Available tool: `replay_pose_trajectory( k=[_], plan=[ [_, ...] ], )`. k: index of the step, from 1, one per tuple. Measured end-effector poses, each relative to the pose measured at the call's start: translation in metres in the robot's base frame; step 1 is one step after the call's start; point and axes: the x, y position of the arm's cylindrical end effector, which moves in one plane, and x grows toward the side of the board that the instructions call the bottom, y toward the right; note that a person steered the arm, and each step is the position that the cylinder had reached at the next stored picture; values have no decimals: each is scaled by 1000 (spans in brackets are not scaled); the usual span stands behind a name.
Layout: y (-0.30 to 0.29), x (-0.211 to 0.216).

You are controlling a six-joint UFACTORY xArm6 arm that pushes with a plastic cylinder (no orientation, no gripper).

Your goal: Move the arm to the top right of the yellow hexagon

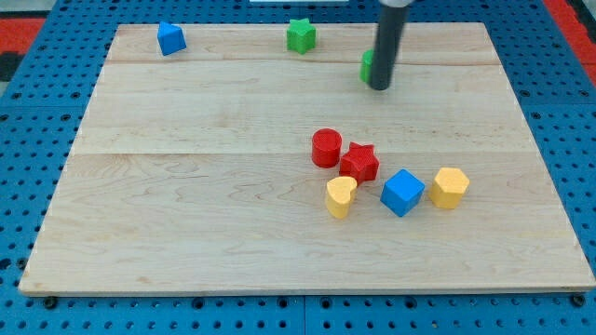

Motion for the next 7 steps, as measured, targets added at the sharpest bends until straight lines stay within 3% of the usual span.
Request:
replay_pose_trajectory(
  k=[1, 3, 4, 7],
  plan=[
    [-3, -24],
    [91, -91],
    [92, -54],
    [100, -31]
  ],
)
